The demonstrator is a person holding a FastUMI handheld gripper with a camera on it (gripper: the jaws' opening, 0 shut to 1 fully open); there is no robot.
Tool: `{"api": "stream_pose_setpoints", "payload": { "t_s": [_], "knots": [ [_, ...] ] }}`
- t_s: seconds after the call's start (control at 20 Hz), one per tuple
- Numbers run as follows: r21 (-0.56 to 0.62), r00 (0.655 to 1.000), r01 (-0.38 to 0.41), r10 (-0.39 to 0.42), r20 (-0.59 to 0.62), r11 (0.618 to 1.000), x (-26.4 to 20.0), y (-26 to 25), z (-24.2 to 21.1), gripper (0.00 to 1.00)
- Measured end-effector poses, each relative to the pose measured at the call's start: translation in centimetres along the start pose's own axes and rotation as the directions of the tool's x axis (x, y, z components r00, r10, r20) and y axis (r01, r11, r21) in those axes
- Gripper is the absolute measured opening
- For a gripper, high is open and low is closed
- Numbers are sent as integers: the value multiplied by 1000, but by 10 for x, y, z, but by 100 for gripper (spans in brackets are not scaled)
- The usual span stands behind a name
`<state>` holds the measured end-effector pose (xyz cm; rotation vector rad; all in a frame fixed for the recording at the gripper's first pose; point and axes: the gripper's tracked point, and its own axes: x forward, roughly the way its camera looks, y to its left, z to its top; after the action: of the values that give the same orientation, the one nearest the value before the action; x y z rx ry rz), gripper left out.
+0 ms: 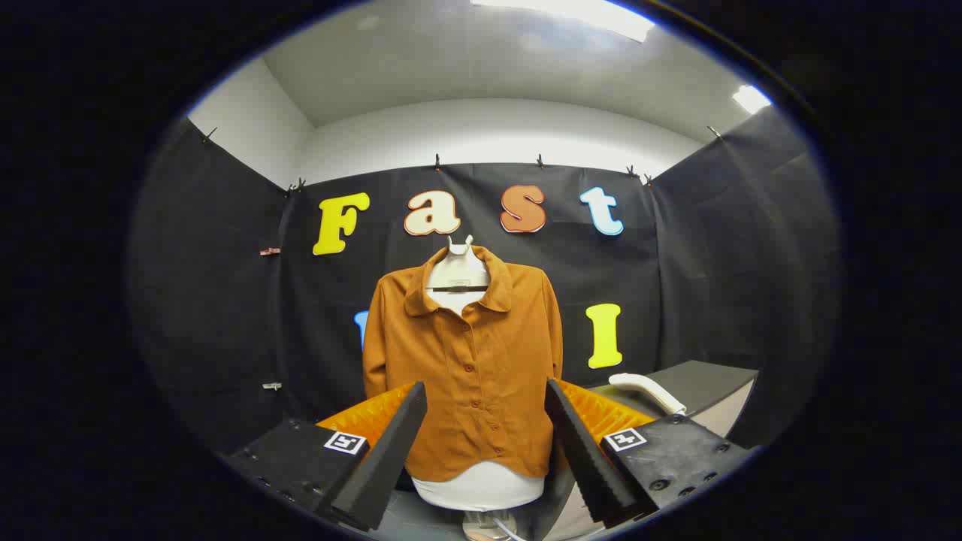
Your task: Iron the clothes twice with a garment steamer, once on the left side and once on the right side.
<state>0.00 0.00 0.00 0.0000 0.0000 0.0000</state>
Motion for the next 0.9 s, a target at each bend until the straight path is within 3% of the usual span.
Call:
{"api": "stream_pose_setpoints", "payload": {
  "t_s": [0.9],
  "knots": [
    [-33,1000,-5,4,-21,999,-2,1,2,99]
  ]
}}
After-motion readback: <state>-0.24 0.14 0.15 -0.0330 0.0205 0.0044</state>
